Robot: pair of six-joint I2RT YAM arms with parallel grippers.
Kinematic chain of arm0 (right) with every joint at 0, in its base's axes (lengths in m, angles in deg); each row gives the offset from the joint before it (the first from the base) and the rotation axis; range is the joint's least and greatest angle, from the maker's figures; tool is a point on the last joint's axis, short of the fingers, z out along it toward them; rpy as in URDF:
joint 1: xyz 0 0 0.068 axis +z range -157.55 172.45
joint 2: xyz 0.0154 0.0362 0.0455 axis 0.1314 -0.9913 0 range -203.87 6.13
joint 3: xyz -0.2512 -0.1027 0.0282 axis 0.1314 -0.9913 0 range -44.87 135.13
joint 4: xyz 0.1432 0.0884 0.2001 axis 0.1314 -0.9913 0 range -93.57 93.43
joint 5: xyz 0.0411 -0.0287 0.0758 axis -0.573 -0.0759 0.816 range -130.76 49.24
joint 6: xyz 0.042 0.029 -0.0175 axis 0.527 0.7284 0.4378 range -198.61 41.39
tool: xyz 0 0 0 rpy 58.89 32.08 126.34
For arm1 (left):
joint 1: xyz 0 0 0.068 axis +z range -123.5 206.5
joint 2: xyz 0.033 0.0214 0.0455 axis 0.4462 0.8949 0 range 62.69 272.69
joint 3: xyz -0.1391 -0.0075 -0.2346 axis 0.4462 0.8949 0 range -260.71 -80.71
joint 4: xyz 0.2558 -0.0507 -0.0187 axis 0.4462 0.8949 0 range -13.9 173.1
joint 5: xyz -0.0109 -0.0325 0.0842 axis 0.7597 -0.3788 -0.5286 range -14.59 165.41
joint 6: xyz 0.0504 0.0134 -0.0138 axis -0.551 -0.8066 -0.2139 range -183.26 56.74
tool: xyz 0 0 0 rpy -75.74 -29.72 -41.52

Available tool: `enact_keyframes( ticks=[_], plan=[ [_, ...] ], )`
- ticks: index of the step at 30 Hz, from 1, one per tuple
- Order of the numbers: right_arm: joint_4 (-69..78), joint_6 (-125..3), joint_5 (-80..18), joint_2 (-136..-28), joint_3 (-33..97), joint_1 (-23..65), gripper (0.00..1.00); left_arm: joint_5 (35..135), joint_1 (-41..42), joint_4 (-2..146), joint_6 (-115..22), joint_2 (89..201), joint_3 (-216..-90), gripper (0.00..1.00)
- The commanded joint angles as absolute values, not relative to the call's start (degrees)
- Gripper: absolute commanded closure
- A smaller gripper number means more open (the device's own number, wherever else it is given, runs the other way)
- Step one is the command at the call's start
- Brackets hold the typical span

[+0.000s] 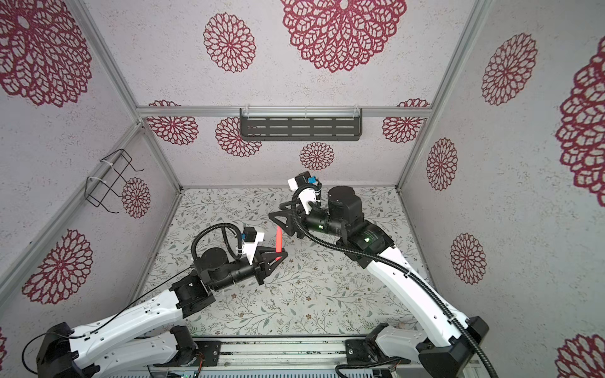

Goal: Insert the pens into the pen caps

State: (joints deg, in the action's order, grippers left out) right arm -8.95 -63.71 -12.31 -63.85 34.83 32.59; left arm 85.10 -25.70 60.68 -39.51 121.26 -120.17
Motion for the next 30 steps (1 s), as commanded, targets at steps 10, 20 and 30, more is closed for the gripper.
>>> enact_keyframes(
  ticks=[10, 20, 30],
  plan=[
    [-8.79, -65.78, -13.51, -63.76, 35.74, 34.65, 0.75, 84.37, -26.5, 59.58, -40.23, 121.58, -119.99, 1.0],
    [-9.41, -66.23, -14.04, -63.83, 33.82, 35.12, 0.96, 84.51, -26.55, 60.09, -40.89, 120.36, -120.41, 1.0],
    [-10.91, -66.73, -16.95, -63.16, 29.29, 36.65, 1.0, 83.88, -26.4, 61.53, -43.4, 120.11, -121.76, 1.0]
  ],
)
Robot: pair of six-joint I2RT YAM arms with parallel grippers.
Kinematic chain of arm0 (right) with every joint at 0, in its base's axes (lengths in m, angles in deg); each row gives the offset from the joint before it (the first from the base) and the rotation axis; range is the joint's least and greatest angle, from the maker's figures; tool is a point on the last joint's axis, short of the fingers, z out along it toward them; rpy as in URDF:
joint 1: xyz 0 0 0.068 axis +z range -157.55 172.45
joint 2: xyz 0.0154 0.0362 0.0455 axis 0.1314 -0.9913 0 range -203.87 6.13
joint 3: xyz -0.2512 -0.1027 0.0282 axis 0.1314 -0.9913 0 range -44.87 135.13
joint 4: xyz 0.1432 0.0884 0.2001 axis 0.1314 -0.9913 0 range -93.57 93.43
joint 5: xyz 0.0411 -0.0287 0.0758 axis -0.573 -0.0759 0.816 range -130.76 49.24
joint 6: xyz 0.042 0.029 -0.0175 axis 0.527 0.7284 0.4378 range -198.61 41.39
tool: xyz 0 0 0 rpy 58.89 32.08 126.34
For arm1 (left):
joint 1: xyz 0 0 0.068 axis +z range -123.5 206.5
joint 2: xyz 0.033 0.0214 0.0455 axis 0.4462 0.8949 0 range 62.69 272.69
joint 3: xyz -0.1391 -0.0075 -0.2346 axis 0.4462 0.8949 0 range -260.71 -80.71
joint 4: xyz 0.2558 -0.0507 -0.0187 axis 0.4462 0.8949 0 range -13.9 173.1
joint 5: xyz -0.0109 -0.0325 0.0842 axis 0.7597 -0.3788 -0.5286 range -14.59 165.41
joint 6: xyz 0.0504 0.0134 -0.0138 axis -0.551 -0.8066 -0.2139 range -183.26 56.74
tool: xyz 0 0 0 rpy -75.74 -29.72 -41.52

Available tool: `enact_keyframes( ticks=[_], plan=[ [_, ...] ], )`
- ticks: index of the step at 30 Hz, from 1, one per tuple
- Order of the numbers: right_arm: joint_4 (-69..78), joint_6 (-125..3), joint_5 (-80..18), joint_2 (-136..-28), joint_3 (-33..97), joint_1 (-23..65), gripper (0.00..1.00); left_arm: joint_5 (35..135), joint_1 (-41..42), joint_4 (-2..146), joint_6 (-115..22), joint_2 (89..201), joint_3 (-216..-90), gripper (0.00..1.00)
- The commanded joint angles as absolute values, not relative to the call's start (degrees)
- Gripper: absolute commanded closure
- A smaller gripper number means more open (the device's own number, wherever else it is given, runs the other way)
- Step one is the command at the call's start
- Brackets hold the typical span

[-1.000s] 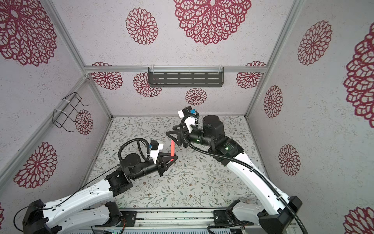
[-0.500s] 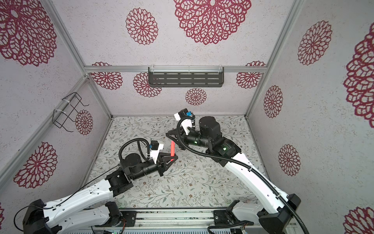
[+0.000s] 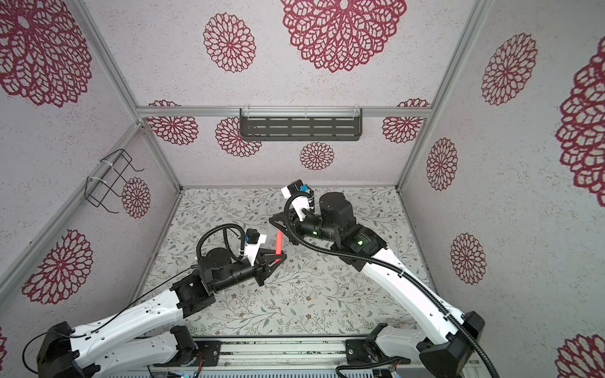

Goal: Insert the pens into the pen caps

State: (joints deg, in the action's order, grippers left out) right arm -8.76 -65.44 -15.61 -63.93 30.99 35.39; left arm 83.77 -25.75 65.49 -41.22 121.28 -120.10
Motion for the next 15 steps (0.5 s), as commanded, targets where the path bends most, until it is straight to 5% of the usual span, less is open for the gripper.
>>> enact_keyframes(
  ticks=[1, 15],
  plan=[
    [-10.73, -66.58, -17.14, -63.0, 28.44, 36.82, 1.0, 83.69, -26.41, 61.44, -43.48, 119.98, -121.67, 1.0],
    [-2.92, -62.32, -18.37, -60.85, 15.28, 39.28, 1.0, 86.58, -23.84, 55.93, -41.06, 119.82, -119.47, 1.0]
  ],
)
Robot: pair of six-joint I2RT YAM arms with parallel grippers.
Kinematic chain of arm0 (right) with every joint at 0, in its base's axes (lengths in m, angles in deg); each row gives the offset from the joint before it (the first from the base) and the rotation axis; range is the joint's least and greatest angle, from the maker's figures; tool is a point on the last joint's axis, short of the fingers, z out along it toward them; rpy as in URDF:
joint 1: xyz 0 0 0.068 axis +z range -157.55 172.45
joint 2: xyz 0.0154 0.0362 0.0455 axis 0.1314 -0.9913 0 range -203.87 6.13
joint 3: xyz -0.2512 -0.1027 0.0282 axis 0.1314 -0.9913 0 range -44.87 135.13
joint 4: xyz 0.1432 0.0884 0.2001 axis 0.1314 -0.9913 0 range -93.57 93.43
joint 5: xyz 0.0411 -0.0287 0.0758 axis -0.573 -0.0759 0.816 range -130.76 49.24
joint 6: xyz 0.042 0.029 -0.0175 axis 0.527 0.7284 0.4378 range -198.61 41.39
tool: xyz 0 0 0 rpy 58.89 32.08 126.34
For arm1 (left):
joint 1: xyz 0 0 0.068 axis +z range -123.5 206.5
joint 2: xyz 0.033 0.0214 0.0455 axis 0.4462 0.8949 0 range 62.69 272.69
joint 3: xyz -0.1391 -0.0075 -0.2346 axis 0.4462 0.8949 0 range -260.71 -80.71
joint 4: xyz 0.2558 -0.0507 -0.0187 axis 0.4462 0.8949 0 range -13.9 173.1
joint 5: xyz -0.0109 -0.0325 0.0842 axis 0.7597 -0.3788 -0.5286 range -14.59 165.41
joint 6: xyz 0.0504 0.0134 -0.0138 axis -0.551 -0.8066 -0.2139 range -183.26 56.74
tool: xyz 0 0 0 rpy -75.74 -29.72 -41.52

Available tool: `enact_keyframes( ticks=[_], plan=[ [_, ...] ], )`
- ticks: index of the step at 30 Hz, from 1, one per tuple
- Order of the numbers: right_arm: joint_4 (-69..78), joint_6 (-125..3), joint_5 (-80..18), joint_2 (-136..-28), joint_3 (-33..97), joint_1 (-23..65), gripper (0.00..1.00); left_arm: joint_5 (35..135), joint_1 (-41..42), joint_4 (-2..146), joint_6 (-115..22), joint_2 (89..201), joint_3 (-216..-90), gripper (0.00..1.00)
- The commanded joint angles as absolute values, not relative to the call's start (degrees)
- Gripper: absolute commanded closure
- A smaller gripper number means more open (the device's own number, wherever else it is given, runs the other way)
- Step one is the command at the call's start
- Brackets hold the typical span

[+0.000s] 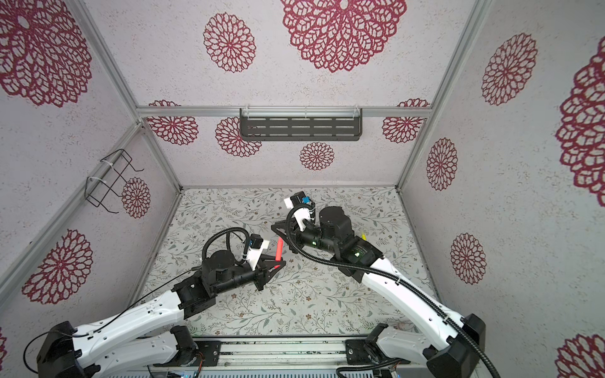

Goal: Insert the pens into the pen caps

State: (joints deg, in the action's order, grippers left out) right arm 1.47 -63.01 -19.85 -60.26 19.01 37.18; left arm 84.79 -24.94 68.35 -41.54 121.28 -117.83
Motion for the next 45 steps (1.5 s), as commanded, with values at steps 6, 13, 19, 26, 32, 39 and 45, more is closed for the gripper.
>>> enact_keyframes(
  ticks=[6, 13, 19, 26, 32, 39, 45],
  plan=[
    [-1.92, -62.2, -17.9, -60.21, 11.82, 40.13, 1.0, 89.08, -21.94, 53.57, -39.05, 119.06, -118.6, 1.0],
    [-0.57, -61.33, -17.43, -59.87, 8.6, 40.97, 1.0, 90.15, -19.87, 53.1, -38.43, 117.95, -118.68, 1.0],
    [0.23, -60.48, -16.63, -60.12, 6.87, 41.47, 1.0, 91.04, -18.31, 52.21, -37.56, 117.57, -118.07, 1.0],
    [1.18, -59.8, -16.66, -60.33, 5.0, 42.28, 1.0, 90.46, -17.62, 51.33, -37.44, 116.76, -117.62, 1.0],
    [1.68, -59.11, -16.7, -60.4, 3.86, 43.38, 1.0, 91.27, -16.7, 51.27, -37.46, 116.48, -118.05, 1.0],
    [3.03, -58.14, -17.39, -60.54, 1.94, 44.98, 1.0, 91.97, -15.6, 50.4, -37.07, 116.3, -118.32, 1.0],
    [3.25, -58.31, -17.9, -61.11, 1.44, 46.23, 1.0, 93.45, -14.64, 49.7, -36.39, 116.35, -118.67, 1.0]
  ],
)
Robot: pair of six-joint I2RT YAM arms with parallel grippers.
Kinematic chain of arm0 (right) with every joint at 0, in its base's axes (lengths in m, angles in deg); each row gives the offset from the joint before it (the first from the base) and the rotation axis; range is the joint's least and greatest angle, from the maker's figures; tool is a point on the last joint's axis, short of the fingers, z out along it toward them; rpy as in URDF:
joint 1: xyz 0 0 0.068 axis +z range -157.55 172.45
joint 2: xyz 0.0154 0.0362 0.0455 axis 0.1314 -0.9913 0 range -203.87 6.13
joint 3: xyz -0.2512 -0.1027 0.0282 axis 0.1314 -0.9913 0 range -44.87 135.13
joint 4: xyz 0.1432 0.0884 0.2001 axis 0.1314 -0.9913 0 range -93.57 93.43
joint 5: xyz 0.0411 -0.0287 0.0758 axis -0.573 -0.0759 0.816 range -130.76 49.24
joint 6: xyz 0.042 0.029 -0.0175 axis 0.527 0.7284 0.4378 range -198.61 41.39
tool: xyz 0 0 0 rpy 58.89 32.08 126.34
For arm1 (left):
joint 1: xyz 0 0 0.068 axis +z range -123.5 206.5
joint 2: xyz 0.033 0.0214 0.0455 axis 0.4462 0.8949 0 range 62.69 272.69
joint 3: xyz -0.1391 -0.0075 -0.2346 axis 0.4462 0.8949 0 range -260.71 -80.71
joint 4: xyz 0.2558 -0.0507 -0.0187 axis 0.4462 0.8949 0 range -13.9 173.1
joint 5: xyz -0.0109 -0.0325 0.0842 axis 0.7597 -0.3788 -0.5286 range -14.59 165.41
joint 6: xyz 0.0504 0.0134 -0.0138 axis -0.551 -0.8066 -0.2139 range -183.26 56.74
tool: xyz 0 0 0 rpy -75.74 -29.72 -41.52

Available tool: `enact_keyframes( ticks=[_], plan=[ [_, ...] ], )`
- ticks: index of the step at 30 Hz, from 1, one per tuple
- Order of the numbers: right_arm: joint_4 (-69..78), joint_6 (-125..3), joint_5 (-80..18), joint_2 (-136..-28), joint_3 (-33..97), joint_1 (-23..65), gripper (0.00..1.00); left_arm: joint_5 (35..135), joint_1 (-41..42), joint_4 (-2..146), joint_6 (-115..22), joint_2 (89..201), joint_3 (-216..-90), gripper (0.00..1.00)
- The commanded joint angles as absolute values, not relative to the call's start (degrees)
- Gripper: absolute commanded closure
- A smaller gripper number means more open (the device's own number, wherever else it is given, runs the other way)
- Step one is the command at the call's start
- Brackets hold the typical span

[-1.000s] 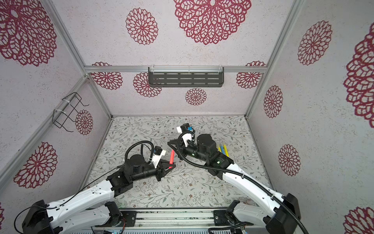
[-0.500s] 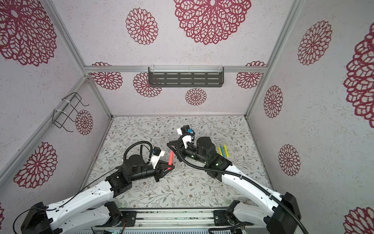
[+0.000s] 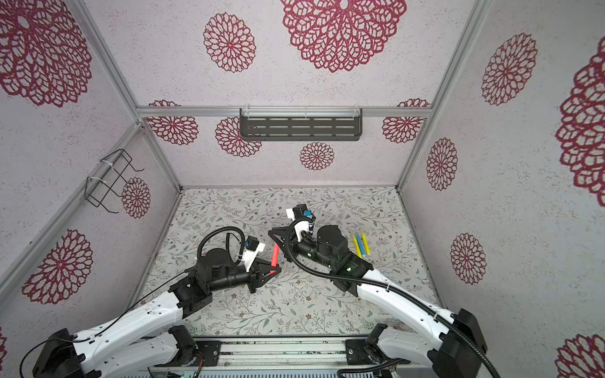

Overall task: Insert the pens into the pen caps
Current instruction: 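Open the right gripper and lift it off the capped pink highlighter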

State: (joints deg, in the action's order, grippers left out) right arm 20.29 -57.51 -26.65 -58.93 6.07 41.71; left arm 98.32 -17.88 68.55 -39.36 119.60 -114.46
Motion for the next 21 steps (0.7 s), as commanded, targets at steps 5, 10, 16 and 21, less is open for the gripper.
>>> enact_keyframes(
  ticks=[5, 10, 16, 21],
  plan=[
    [3.44, -58.13, -17.42, -61.48, 0.93, 47.27, 1.0, 94.44, -13.59, 49.56, -36.26, 115.87, -119.02, 1.0],
    [3.15, -57.87, -18.85, -61.15, 0.01, 48.22, 1.0, 95.6, -11.72, 49.06, -35.67, 115.87, -119.16, 1.0],
    [4.65, -56.56, -19.75, -60.35, -1.93, 48.94, 1.0, 95.9, -10.45, 48.48, -35.36, 115.87, -119.11, 1.0],
    [4.92, -56.08, -20.29, -60.85, -2.55, 49.91, 1.0, 96.16, -9.81, 48.34, -35.16, 115.78, -119.25, 1.0]
  ],
)
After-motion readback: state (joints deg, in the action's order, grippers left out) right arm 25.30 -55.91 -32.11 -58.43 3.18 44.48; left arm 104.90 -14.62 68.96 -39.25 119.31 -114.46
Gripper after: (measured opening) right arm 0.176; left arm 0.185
